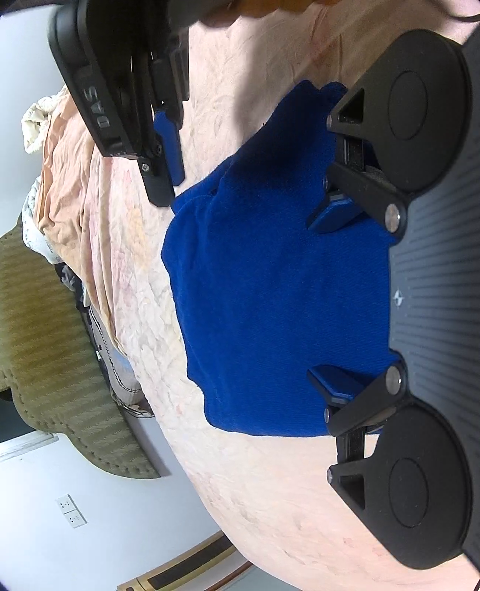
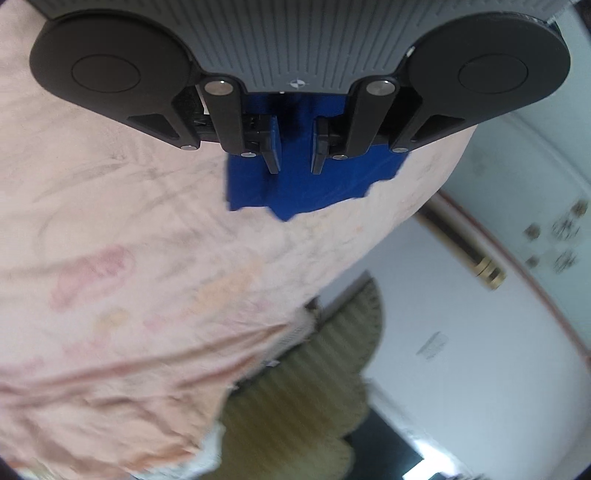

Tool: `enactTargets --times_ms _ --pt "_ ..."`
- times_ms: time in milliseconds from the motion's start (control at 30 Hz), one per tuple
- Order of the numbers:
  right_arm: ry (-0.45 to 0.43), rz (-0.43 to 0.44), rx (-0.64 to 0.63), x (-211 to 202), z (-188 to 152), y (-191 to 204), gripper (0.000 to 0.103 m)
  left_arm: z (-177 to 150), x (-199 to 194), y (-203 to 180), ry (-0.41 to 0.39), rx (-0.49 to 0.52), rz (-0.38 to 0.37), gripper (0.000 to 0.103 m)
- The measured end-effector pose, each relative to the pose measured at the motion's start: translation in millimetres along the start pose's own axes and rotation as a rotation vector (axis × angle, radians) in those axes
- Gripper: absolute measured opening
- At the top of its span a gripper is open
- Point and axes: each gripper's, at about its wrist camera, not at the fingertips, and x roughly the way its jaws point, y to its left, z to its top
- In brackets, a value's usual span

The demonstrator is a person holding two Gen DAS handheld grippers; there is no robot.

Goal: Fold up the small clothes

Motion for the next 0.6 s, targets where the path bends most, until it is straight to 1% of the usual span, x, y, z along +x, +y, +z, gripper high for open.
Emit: enactTargets --times_ms 33,67,100,133,167,200,267,300,333,400,500,600 --pt "0.018 0.027 -0.026 -3.5 -2.0 5.9 0.024 -0.2 -0.3 -0.5 0.001 -0.002 0.002 0.079" --pt "0.044 0.057 -0.048 -4.5 -4.0 10.9 0.029 -0.6 -1.0 -1.3 0.002 -0.003 0.004 0.079" --pt "0.081 0.084 -0.069 -3.1 -6.7 16.1 0.036 -0.9 -1.5 -1.9 0.002 -0.003 0.005 0.079" --pt "0.12 0.101 -0.088 0.2 -9.5 20.6 0.039 -1.5 -2.3 -2.4 0.002 -0.001 0.007 0.079" --pt "0.155 0.101 -0.111 4.3 -12.3 23.8 0.042 -1.7 -2.7 -2.4 0.002 0.0 0.008 0.079" --pt "0.173 0.071 -0.137 9.0 -15.5 27.1 0.044 -1.0 -2.4 -1.8 0.003 0.001 0.009 0.079" --pt "0.169 -0.045 -0.158 15.4 -18.2 27.5 0.044 -0.8 -3.5 -0.6 0.007 -0.007 0.01 0.079" --pt "0.163 -0.08 -0.15 16.9 -18.1 24.3 0.042 -1.0 -4.2 0.5 0.009 -0.012 0.008 0.079" --pt "0.16 -0.09 -0.129 17.3 -17.6 19.7 0.042 -0.6 -4.5 1.5 0.011 -0.017 0.007 0.079" --pt "0.164 -0.064 -0.092 15.7 -18.2 15.8 0.042 -0.7 -5.2 3.0 0.013 -0.022 0.011 0.079" --pt "0.158 -0.078 -0.124 11.1 -21.3 22.9 0.042 -1.6 -6.5 5.1 0.016 -0.033 0.013 0.079" --pt "0.154 -0.072 -0.129 5.6 -25.5 26.1 0.043 -3.1 -9.7 6.1 0.017 -0.042 0.016 0.079"
